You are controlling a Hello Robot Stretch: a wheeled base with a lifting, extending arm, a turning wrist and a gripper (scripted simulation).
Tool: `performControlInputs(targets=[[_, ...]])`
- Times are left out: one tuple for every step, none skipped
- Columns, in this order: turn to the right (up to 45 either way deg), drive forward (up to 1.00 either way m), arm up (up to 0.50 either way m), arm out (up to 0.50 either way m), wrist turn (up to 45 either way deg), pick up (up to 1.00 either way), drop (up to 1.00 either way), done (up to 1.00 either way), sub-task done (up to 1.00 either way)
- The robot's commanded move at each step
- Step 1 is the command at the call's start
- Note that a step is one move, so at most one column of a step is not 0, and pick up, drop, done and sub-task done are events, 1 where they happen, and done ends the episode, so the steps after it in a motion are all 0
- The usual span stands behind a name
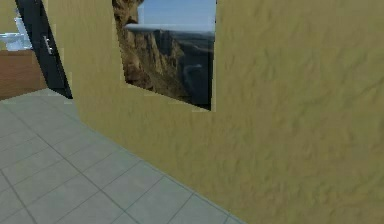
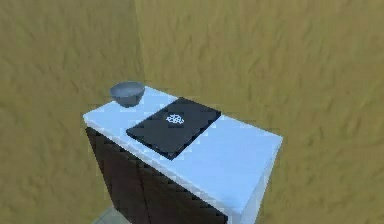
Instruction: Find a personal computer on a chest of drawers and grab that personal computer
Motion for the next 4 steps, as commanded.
performControlInputs(targets=[[0.0, 0.0, 0.5, 0.0, 0.0, 0.0, 0.0, 0.0, 0.0], [0.0, 0.0, 0.38, 0.0, 0.0, 0.0, 0.0, 0.0, 0.0], [0.0, 0.0, 0.0, 0.28, 0.0, 0.0, 0.0, 0.0, 0.0], [0.0, 0.0, 0.0, 0.0, 45.0, 0.0, 0.0, 0.0, 0.0]])
